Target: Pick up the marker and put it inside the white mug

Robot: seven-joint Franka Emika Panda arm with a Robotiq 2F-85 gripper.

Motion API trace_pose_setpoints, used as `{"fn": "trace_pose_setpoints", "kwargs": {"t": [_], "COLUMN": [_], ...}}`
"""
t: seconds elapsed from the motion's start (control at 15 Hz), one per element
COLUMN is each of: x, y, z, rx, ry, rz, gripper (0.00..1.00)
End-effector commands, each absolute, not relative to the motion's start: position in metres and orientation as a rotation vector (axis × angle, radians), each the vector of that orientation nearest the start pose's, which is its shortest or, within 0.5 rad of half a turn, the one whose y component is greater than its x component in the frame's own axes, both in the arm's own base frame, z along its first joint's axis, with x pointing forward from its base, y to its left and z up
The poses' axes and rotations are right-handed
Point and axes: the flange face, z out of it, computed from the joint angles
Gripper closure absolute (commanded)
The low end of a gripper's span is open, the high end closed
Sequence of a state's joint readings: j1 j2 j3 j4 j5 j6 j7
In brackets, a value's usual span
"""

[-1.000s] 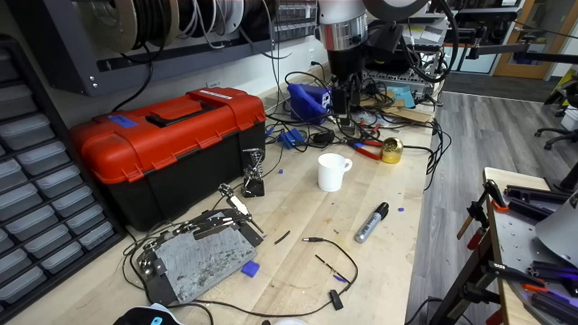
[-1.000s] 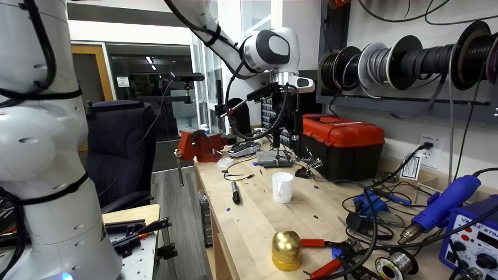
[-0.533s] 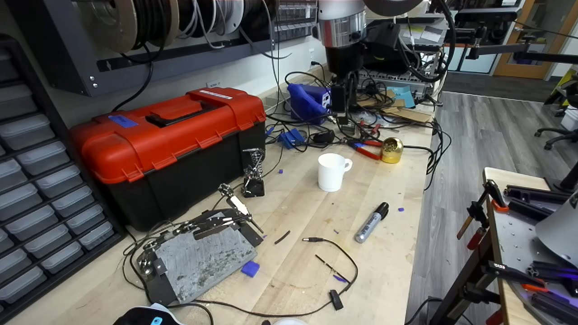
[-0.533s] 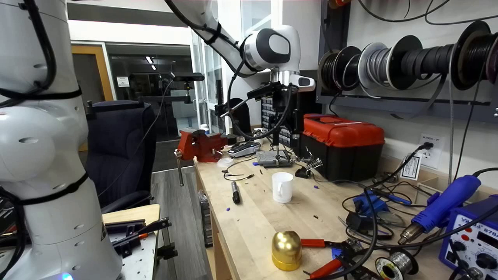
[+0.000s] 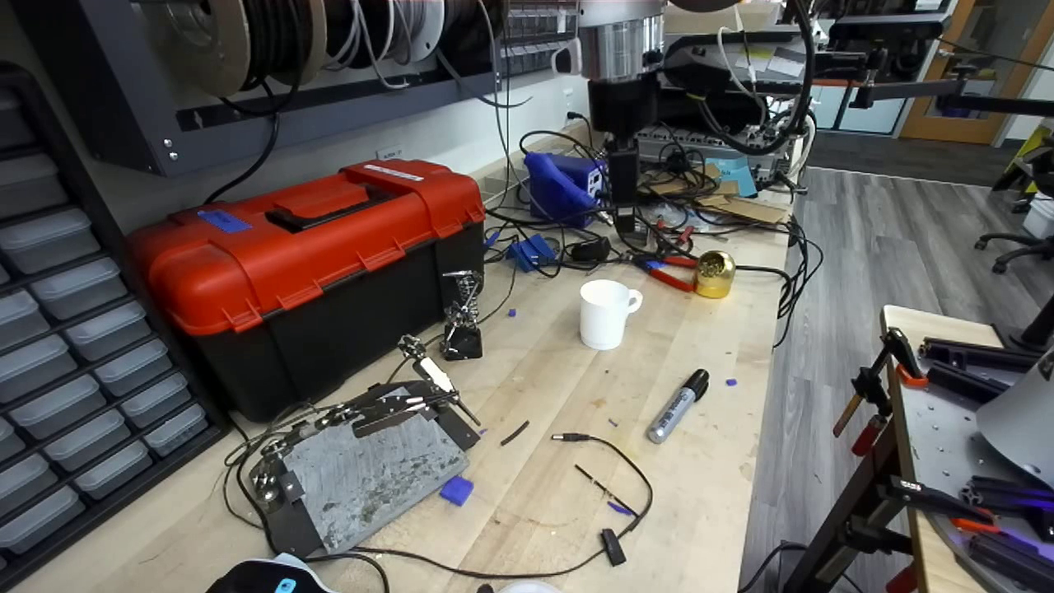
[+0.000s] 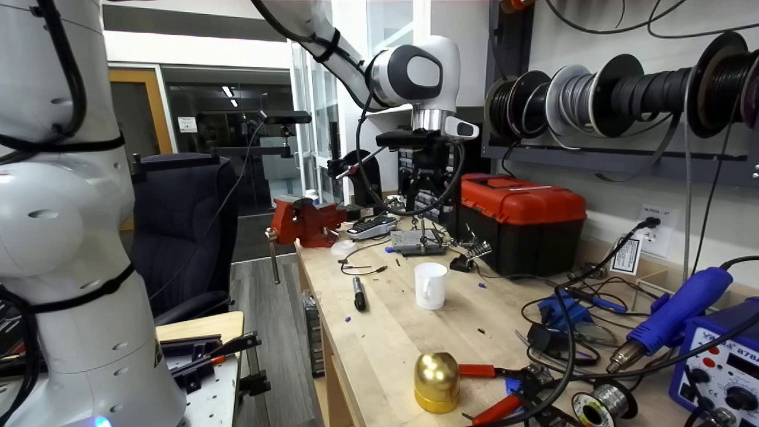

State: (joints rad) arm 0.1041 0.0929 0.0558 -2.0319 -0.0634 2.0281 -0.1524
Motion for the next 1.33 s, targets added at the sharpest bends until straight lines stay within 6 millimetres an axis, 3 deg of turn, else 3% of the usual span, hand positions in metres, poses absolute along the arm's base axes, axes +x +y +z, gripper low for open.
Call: {"fn": "trace_pose_setpoints", "kwargs": {"t": [0.0, 0.53, 0.6, 0.67, 1.27], "x": [0.539, 0.513, 0.512, 0.526, 0.530], "y": [0.094, 0.114, 0.114, 0.118, 0.111], "z": [0.393, 0.373, 0.371, 0.366, 0.363], "rx": [-3.016, -2.722, -2.709, -2.755, -2.672], "ry": [-0.776, -1.354, -1.387, -1.306, -1.425], "rz": [0.125, 0.192, 0.209, 0.225, 0.259], "gripper": [0.00, 0.00, 0.00, 0.00, 0.00]}}
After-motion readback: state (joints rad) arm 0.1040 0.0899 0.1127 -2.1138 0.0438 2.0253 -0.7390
